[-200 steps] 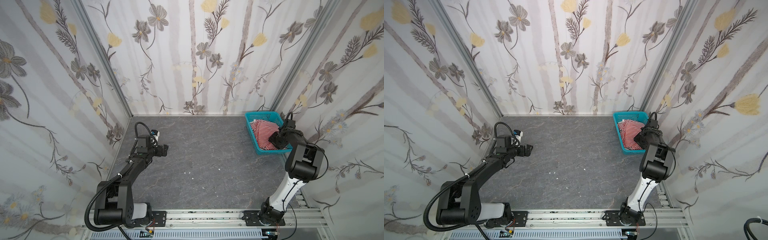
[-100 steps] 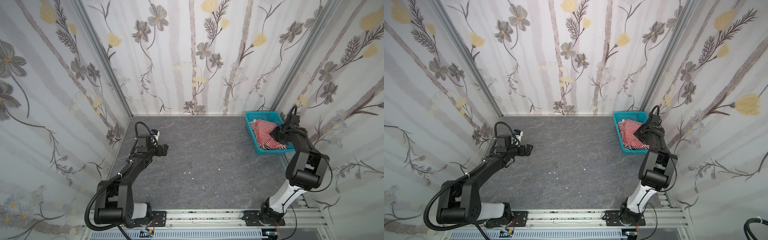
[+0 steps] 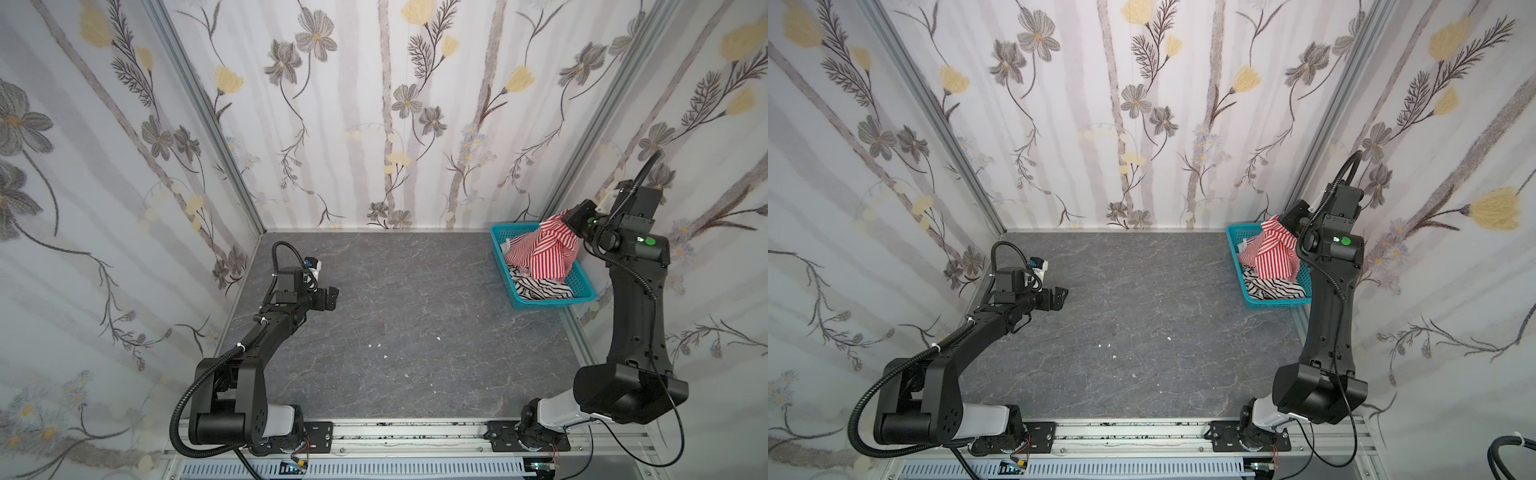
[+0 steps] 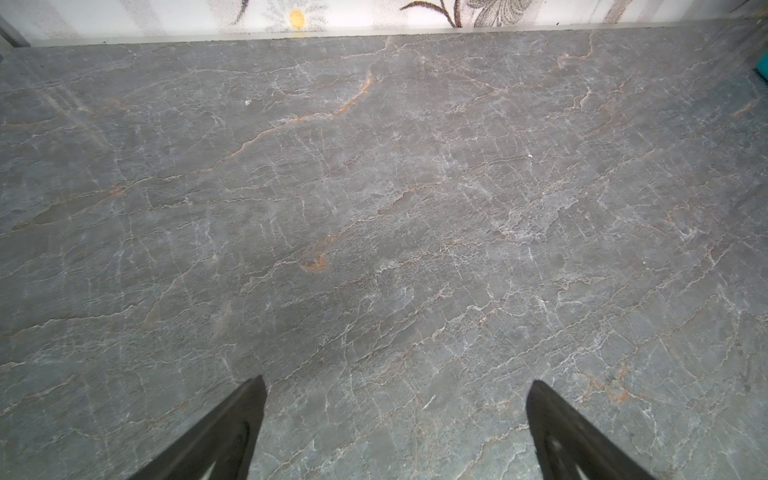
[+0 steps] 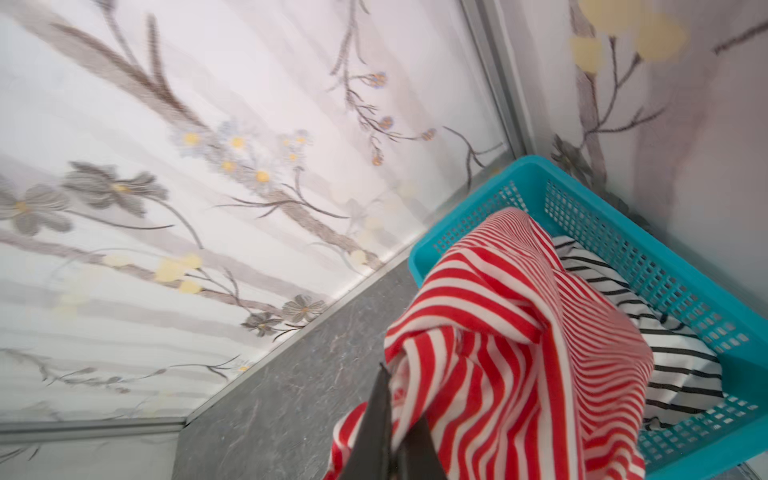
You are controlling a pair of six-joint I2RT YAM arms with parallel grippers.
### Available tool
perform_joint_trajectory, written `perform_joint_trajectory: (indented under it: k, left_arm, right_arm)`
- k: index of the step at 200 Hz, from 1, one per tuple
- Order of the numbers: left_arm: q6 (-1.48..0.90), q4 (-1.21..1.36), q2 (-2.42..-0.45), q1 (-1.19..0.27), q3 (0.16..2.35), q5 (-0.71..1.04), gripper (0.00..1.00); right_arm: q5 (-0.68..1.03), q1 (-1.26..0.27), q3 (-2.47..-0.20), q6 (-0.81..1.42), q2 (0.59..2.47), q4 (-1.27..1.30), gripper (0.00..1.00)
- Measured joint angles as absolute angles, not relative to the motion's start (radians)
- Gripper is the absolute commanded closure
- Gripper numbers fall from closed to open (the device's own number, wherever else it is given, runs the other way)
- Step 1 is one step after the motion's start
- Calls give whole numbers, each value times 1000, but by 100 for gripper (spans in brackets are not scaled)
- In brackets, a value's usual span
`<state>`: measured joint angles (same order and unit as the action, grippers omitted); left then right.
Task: Fold and stack the tank tops
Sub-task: 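Lift the red striped top out of the basket with the right gripper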
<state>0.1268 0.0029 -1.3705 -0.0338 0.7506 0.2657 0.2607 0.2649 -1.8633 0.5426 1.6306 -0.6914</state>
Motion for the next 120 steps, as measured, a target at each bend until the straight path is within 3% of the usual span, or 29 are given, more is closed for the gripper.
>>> perform_joint_trajectory:
  k: [52, 91, 120]
  left_arm:
    - [126, 3, -1367, -37, 751, 268, 0]
    - [126, 3, -1367, -38, 751, 271, 0]
    - [126, 3, -1364, -38, 751, 270, 0]
  right_arm:
    - [298, 147, -2172, 547, 1576, -792, 100]
    - [369, 11, -2212, 587, 1531, -785, 100]
    - [379, -117, -2214, 602, 1608, -756, 100]
